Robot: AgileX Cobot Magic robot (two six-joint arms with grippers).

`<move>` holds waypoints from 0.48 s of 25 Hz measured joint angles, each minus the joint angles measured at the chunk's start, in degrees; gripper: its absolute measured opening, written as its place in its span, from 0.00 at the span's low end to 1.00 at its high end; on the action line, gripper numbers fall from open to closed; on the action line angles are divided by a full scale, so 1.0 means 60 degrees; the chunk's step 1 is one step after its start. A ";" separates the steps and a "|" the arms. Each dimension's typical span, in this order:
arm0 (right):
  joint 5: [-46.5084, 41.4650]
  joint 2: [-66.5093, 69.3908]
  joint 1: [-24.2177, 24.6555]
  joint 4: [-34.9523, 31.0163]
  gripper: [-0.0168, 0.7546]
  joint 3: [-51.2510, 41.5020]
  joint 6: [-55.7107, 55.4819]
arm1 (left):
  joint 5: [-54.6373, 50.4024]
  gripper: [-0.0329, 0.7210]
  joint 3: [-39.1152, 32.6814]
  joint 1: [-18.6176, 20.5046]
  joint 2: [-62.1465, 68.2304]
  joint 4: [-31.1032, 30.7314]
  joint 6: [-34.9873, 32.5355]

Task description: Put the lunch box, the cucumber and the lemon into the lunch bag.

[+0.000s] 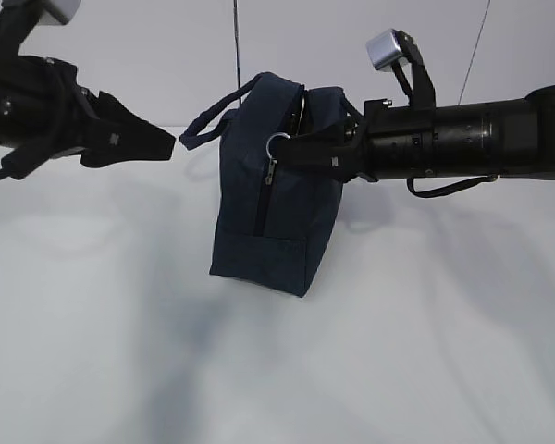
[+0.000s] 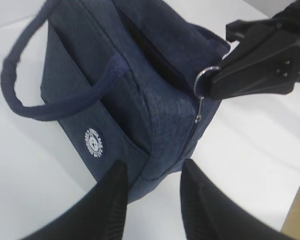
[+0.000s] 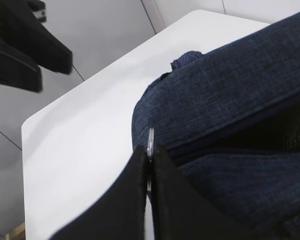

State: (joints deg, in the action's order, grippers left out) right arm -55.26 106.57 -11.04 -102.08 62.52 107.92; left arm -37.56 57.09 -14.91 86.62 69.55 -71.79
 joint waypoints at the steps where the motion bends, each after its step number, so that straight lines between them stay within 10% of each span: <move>1: 0.0000 0.0000 0.0000 0.0000 0.02 0.0000 0.0000 | -0.0008 0.36 0.0000 0.0000 0.0134 0.0022 -0.0068; 12: 0.0022 0.0000 0.0000 0.0000 0.02 0.0000 -0.0021 | 0.0574 0.39 0.0000 0.0015 0.0423 0.0497 -0.0827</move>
State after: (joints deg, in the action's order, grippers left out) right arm -55.13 106.57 -11.04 -102.08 62.52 107.79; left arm -34.11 57.09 -14.83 89.16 72.54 -76.75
